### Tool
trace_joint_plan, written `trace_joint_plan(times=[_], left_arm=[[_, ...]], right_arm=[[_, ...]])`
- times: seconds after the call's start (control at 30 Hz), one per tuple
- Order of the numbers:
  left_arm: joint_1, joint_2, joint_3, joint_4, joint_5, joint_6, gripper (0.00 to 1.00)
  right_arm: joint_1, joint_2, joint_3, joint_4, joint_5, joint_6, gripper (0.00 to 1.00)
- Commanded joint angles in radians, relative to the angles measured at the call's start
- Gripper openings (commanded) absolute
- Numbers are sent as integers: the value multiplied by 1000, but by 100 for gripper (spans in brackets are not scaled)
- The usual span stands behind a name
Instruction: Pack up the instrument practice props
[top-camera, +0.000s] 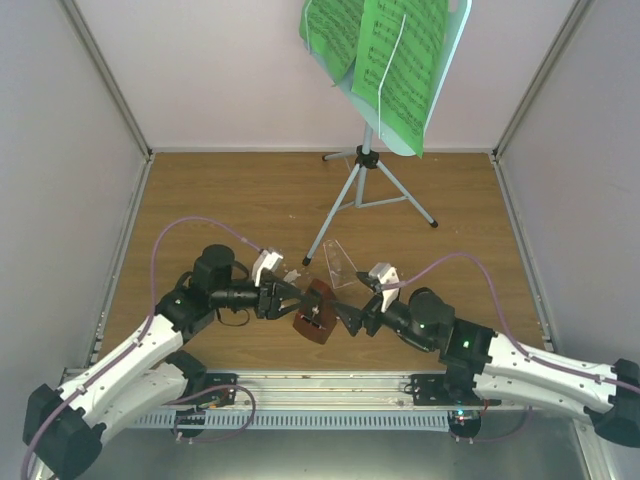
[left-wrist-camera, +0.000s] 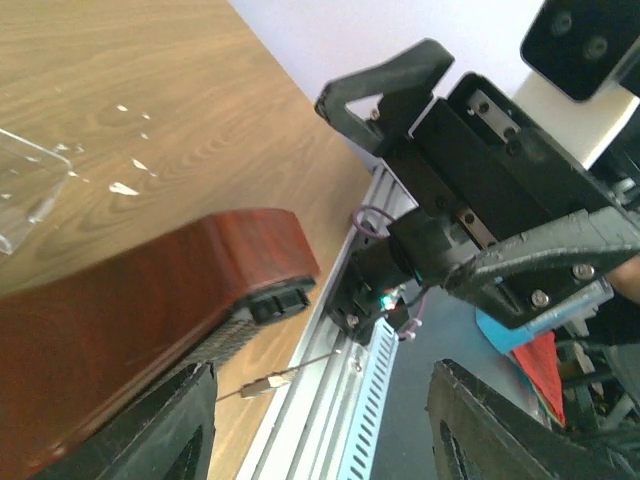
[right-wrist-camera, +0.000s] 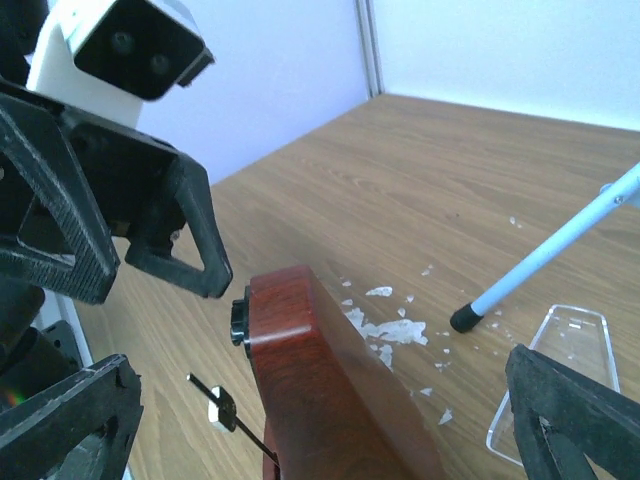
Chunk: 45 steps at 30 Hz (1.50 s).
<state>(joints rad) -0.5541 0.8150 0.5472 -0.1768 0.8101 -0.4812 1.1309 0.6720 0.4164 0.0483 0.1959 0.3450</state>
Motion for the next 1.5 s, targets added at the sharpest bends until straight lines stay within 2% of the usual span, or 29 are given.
trace_joint_plan(times=[0.0, 0.23, 0.57, 1.03, 1.1, 1.27, 1.47], left_arm=[[-51, -2, -20, 53, -7, 1, 59], [-89, 18, -22, 72, -42, -13, 55], [-116, 38, -22, 73, -75, -16, 50], [-121, 38, -8, 53, -181, -21, 53], [-121, 22, -3, 46, -212, -19, 56], [-118, 10, 44, 9, -292, 19, 76], [-111, 76, 132, -20, -306, 57, 89]], right_arm=[[-5, -79, -72, 128, -17, -43, 100], [-5, -95, -125, 225, -55, -111, 99], [28, 58, -116, 315, -85, -232, 100], [35, 173, -134, 445, -70, -288, 100], [35, 176, -138, 454, -65, -290, 100], [35, 198, -137, 462, -72, -292, 100], [34, 206, -145, 484, -90, -288, 100]])
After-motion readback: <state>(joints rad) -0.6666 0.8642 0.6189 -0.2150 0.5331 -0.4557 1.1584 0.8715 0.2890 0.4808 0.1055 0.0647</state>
